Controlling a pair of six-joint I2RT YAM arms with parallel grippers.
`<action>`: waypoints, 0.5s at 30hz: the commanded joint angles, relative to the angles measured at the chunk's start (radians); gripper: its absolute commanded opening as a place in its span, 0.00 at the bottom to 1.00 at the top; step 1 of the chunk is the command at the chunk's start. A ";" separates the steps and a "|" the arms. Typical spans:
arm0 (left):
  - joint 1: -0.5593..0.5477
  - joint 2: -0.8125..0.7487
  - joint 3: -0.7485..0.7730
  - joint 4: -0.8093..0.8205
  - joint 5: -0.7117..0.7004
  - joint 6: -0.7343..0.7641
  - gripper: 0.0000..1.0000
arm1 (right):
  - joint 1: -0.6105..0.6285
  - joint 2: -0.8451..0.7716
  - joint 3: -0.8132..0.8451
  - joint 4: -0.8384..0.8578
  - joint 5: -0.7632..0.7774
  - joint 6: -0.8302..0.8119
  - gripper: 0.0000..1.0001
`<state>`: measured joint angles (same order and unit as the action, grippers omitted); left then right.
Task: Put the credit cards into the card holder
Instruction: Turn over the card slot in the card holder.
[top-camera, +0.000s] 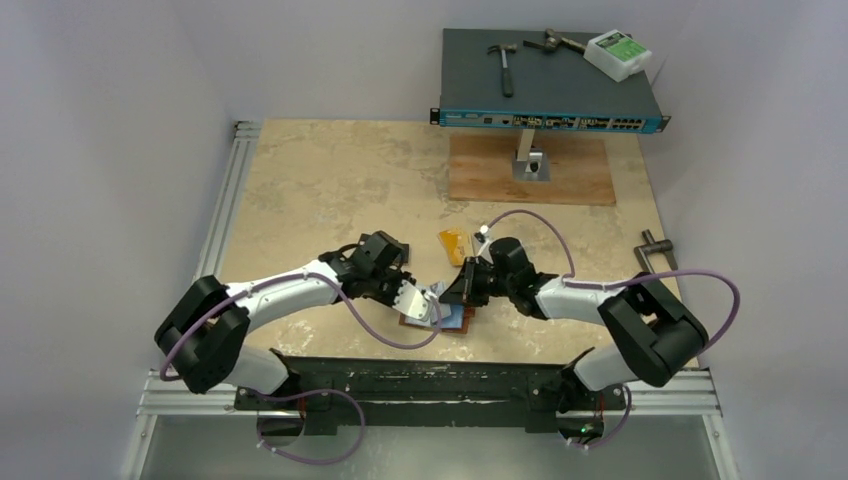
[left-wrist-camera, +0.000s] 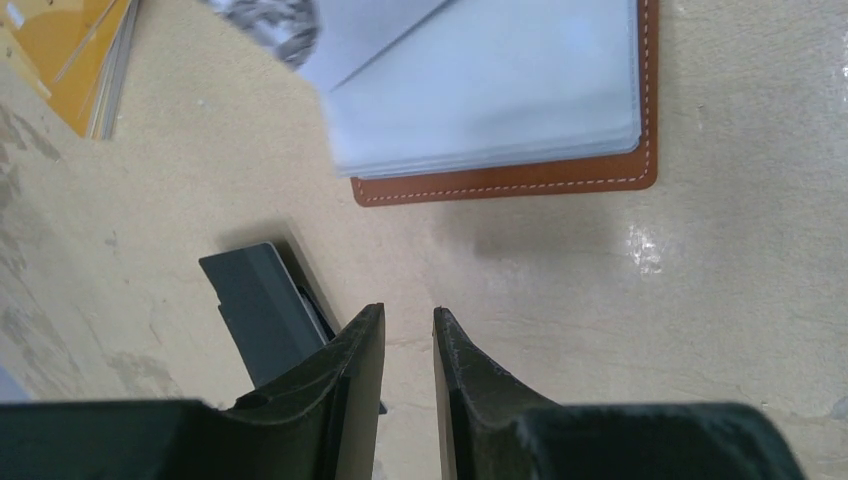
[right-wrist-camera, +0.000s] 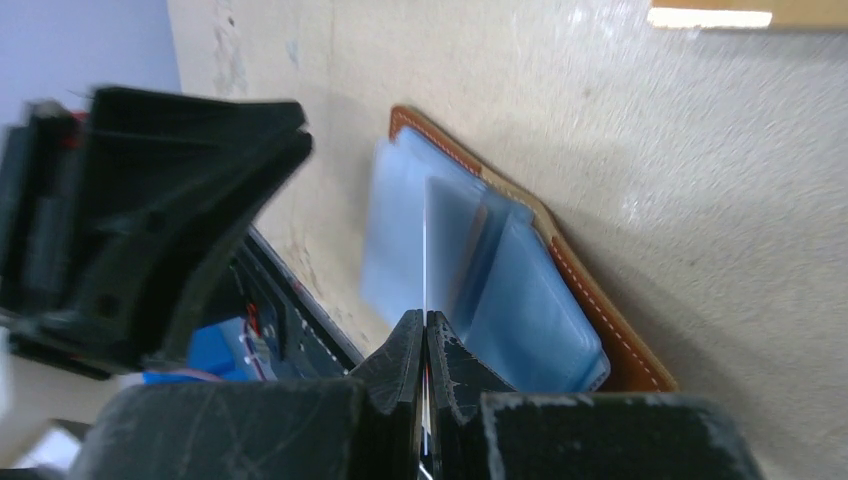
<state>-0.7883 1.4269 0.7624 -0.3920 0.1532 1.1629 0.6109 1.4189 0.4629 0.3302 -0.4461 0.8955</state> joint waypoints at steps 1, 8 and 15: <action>0.033 -0.069 0.043 -0.048 0.071 0.041 0.24 | 0.042 0.037 0.023 0.077 -0.022 0.013 0.00; 0.032 -0.173 -0.064 -0.038 0.316 0.362 0.26 | 0.044 0.024 0.000 0.074 0.006 0.015 0.00; 0.025 -0.062 -0.102 0.033 0.378 0.621 0.29 | 0.041 -0.031 -0.024 0.057 -0.030 0.022 0.00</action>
<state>-0.7612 1.3205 0.6773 -0.4107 0.4305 1.5784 0.6544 1.4361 0.4549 0.3641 -0.4473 0.9062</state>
